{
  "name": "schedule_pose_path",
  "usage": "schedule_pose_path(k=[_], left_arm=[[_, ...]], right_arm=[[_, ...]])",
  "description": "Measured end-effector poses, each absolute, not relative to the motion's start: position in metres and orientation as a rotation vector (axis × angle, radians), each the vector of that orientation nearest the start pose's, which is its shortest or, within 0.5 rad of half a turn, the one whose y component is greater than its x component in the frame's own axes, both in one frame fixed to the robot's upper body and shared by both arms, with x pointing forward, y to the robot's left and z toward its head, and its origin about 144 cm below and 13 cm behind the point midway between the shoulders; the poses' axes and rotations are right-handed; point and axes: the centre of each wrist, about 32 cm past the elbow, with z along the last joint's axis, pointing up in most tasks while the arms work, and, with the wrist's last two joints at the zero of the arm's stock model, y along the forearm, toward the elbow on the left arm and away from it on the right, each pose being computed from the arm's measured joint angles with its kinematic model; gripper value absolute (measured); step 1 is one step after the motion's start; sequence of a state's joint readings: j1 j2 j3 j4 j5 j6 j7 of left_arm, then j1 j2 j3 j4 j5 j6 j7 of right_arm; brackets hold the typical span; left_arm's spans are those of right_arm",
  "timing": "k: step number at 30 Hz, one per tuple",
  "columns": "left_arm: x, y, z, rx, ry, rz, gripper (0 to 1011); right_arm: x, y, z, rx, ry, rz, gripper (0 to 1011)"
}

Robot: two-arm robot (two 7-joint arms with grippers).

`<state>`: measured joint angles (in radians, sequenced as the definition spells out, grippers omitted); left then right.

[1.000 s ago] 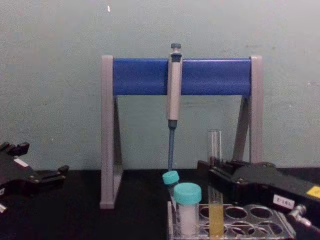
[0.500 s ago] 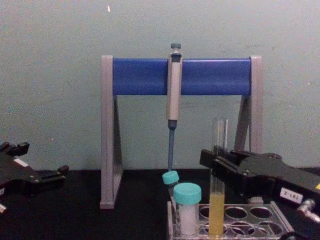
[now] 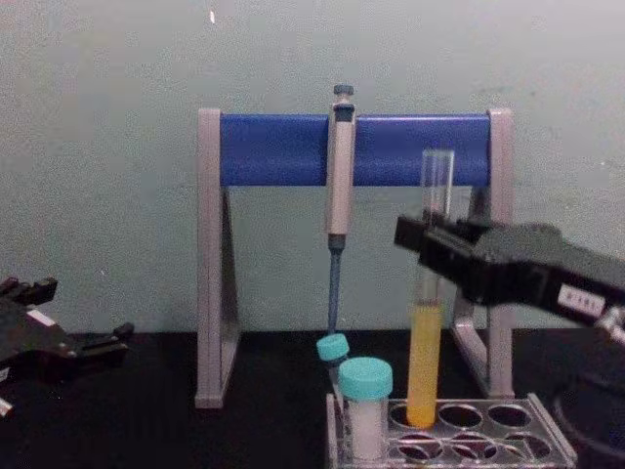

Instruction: Pick up the test tube from the test tube rack, shake it, then place it back into the test tube rack.

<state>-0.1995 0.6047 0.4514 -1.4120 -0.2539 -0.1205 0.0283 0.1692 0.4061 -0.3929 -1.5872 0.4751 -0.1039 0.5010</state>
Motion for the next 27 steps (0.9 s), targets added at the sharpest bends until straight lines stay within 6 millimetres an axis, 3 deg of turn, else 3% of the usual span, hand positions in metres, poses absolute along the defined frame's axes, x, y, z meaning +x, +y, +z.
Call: schedule_pose_path(k=[15, 27], left_arm=[[0.489, 0.31, 1.14, 0.304, -0.285, 1.248, 1002], [0.489, 0.31, 1.14, 0.304, -0.285, 1.248, 1001]], right_arm=[[0.514, -0.231, 1.199, 0.132, -0.128, -0.75, 230], [0.517, -0.235, 1.199, 0.124, -0.135, -0.78, 230]])
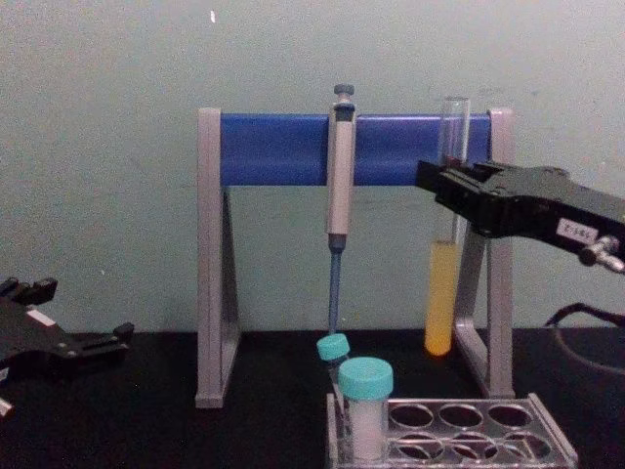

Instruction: Pick up the test tube from the test tube rack, shake it, then place it back into the test tube rack.

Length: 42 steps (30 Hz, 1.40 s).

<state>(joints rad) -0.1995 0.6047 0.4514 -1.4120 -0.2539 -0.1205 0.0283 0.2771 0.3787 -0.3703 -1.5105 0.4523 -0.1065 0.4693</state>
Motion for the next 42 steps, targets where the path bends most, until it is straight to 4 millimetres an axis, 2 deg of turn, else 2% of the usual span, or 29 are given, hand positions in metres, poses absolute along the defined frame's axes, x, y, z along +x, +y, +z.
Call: schedule_pose_path(k=[5, 11, 17, 21, 27, 31, 42], left_arm=[[0.489, 0.31, 1.14, 0.305, -0.285, 1.248, 1001], [0.489, 0.31, 1.14, 0.304, -0.285, 1.248, 1001], [0.489, 0.31, 1.14, 0.305, -0.285, 1.248, 1001], [0.489, 0.31, 1.14, 0.304, -0.285, 1.248, 1001], [0.489, 0.31, 1.14, 0.305, -0.285, 1.248, 1001], [0.489, 0.31, 1.14, 0.304, -0.285, 1.248, 1001], [0.489, 0.31, 1.14, 0.304, -0.285, 1.248, 1001]], right_arm=[[0.511, -0.242, 1.201, 0.124, -0.143, -0.805, 230], [0.493, -0.253, 1.2, 0.109, -0.141, -0.828, 230], [0.479, -0.254, 1.197, 0.1, -0.12, -0.807, 230], [0.474, -0.248, 1.193, 0.106, -0.095, -0.759, 230], [0.481, -0.237, 1.19, 0.125, -0.075, -0.723, 230], [0.493, -0.231, 1.19, 0.137, -0.075, -0.717, 230], [0.515, -0.232, 1.195, 0.146, -0.114, -0.762, 230]])
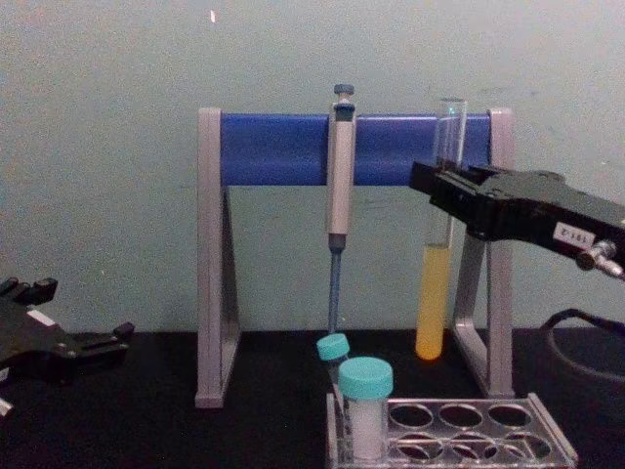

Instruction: Pick up the test tube from the test tube rack, shake it, then place it back into the test tube rack.

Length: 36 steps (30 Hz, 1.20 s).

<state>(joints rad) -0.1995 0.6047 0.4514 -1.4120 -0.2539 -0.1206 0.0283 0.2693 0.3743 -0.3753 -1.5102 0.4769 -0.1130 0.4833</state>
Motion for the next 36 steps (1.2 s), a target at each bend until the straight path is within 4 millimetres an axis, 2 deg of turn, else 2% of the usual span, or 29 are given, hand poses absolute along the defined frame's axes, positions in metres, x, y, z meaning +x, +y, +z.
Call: schedule_pose_path(k=[11, 21, 29, 36], left_arm=[[0.489, 0.31, 1.14, 0.304, -0.285, 1.248, 1001], [0.489, 0.31, 1.14, 0.305, -0.285, 1.248, 1001], [0.489, 0.31, 1.14, 0.304, -0.285, 1.248, 1001], [0.489, 0.31, 1.14, 0.305, -0.285, 1.248, 1001]], right_arm=[[0.517, -0.238, 1.197, 0.142, -0.121, -0.792, 230], [0.508, -0.249, 1.2, 0.131, -0.134, -0.825, 230], [0.488, -0.261, 1.199, 0.111, -0.125, -0.848, 229], [0.471, -0.258, 1.197, 0.102, -0.098, -0.814, 230]])
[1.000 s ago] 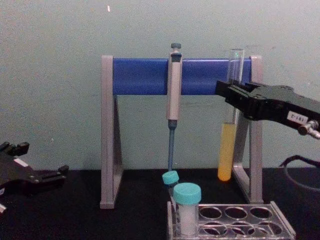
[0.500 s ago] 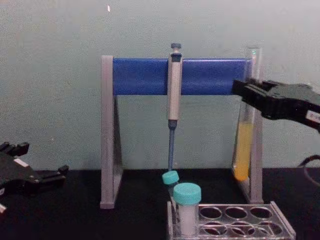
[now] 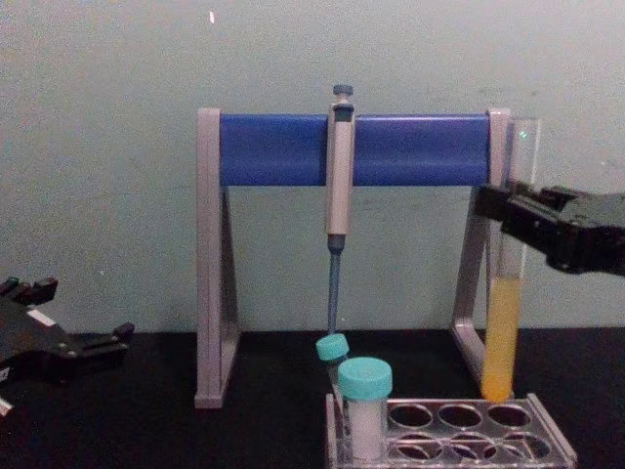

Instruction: Pick up the test tube from the test tube rack, shake it, then place it back into the test tube rack.

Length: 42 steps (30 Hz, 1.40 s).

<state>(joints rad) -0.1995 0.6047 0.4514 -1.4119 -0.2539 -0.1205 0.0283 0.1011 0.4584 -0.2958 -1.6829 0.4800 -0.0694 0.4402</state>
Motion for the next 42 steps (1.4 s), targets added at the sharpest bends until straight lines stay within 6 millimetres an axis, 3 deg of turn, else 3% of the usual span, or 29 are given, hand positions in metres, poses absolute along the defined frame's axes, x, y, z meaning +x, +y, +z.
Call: schedule_pose_path(k=[6, 15, 26, 42], left_arm=[[0.489, 0.31, 1.14, 0.304, -0.285, 1.248, 1001], [0.489, 0.31, 1.14, 0.304, -0.285, 1.248, 1001], [0.489, 0.31, 1.14, 0.304, -0.285, 1.248, 1001], [0.489, 0.31, 1.14, 0.305, -0.285, 1.248, 1001]], right_arm=[[0.47, -0.246, 1.193, 0.115, -0.074, -0.752, 230], [0.49, -0.231, 1.194, 0.141, -0.082, -0.727, 230], [0.509, -0.235, 1.196, 0.131, -0.105, -0.777, 230], [0.511, -0.241, 1.196, 0.128, -0.105, -0.8, 230]])
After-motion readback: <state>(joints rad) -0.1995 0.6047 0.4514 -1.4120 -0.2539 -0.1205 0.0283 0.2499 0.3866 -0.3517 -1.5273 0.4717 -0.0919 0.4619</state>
